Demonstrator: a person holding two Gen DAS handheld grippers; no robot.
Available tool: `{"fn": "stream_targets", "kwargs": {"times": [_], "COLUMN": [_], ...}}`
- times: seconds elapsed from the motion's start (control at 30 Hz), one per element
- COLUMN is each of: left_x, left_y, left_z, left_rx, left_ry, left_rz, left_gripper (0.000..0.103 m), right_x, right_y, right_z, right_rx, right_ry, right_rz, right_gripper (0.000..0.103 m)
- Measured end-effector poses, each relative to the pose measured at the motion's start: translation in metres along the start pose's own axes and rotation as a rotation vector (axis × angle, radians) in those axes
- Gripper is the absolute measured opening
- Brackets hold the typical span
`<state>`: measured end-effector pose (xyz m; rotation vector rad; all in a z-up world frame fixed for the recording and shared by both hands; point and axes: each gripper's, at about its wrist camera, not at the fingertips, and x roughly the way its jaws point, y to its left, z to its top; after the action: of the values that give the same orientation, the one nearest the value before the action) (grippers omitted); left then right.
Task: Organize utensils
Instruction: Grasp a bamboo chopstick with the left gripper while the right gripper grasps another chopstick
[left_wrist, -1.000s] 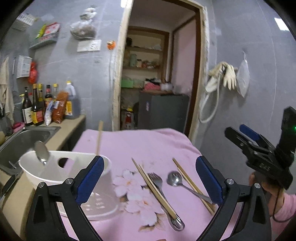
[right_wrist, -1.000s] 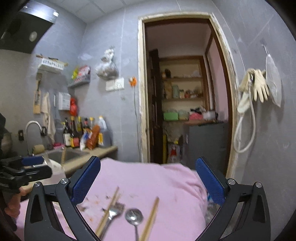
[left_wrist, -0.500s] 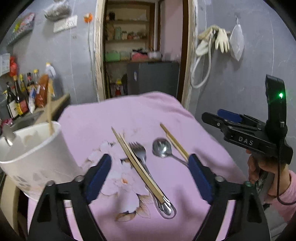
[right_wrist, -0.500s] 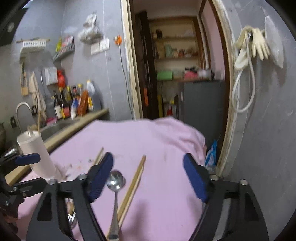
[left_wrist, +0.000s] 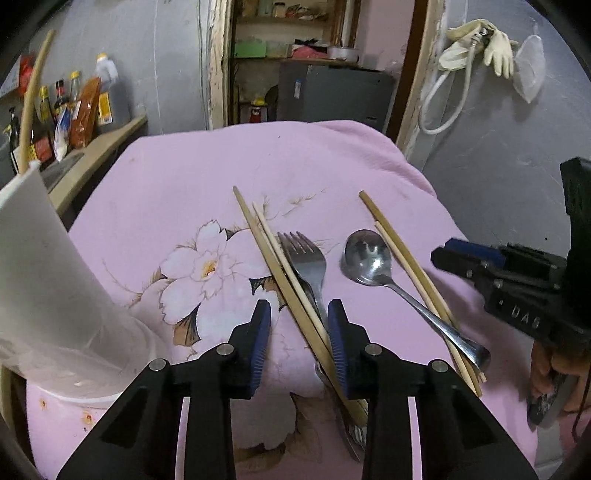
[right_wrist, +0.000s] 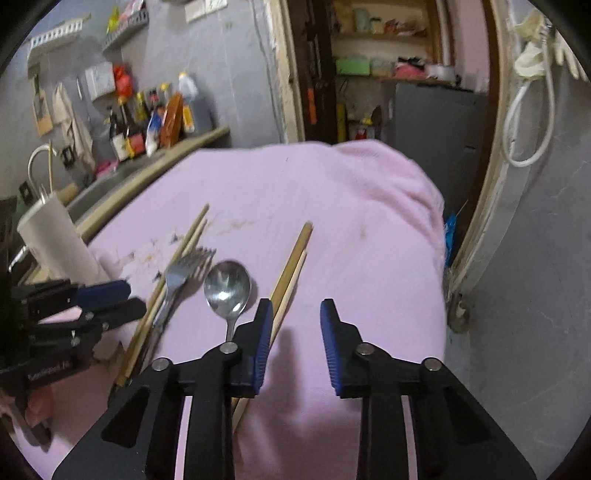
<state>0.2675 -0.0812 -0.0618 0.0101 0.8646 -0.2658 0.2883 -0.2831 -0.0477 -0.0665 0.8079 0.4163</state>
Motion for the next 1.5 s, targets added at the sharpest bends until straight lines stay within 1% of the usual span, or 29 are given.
{"fn": "stream_targets", "kwargs": {"times": [0.13,0.37,0.43,0.63,0.73,0.83,0.87,0.9,0.93,0.97,1.0,1.07,1.2,1.23,1.4,1.5], "left_x": [0.009,0.014,0.02,0.029,0.033,0.034,0.034,0.033,0.032,0.03,0.028,0.023,0.004,-0.001,-0.025,-0.036], "left_y": [0.007,0.008,0.008,0.008,0.01,0.01,0.01,0.01,0.011,0.011,0.012,0.011,0.011,0.012,0.015,0.018], "left_z": [0.0,0.005,0.008,0.014,0.017,0.019,0.019,0.019,0.019,0.018,0.017,0.011,-0.002,-0.006,-0.023,-0.035], "left_rx": [-0.023,-0.034,-0.037,-0.052,-0.065,-0.083,-0.086,-0.091,-0.099,-0.11,-0.116,-0.12,-0.096,-0.094,-0.07,-0.056], "left_ry": [0.038,0.044,0.065,0.078,0.09,0.113,0.12,0.128,0.141,0.154,0.165,0.183,0.181,0.191,0.183,0.211], "left_rz": [0.004,0.002,0.007,0.032,0.033,0.027,0.021,0.004,-0.007,-0.024,-0.044,-0.072,-0.091,-0.103,-0.138,-0.167], "left_gripper": [0.024,0.024,0.024,0.024,0.024,0.023,0.02,0.014,0.014,0.012,0.009,0.009,0.009,0.009,0.009,0.009], "right_x": [0.01,0.017,0.02,0.036,0.046,0.054,0.054,0.053,0.053,0.051,0.049,0.044,0.028,0.022,0.002,-0.003], "right_y": [0.002,0.002,0.004,0.01,0.005,0.005,0.004,0.004,0.002,0.002,0.001,-0.002,-0.007,-0.007,0.002,0.011], "right_z": [0.0,0.005,0.007,0.017,0.024,0.032,0.033,0.032,0.032,0.033,0.033,0.031,0.02,0.016,0.002,-0.003], "right_rx": [-0.009,-0.013,-0.017,-0.055,-0.026,-0.031,-0.025,-0.016,-0.009,-0.002,0.011,0.034,0.079,0.081,0.065,0.039], "right_ry": [0.052,0.084,0.097,0.13,0.159,0.195,0.2,0.205,0.212,0.217,0.223,0.226,0.208,0.204,0.195,0.201], "right_rz": [0.014,0.012,0.014,-0.033,-0.03,-0.028,-0.025,-0.022,-0.026,-0.035,-0.034,-0.026,0.0,0.008,0.046,0.054], "right_gripper": [0.02,0.019,0.019,0.019,0.019,0.02,0.02,0.02,0.016,0.01,0.008,0.004,0.003,0.003,0.003,0.003]}}
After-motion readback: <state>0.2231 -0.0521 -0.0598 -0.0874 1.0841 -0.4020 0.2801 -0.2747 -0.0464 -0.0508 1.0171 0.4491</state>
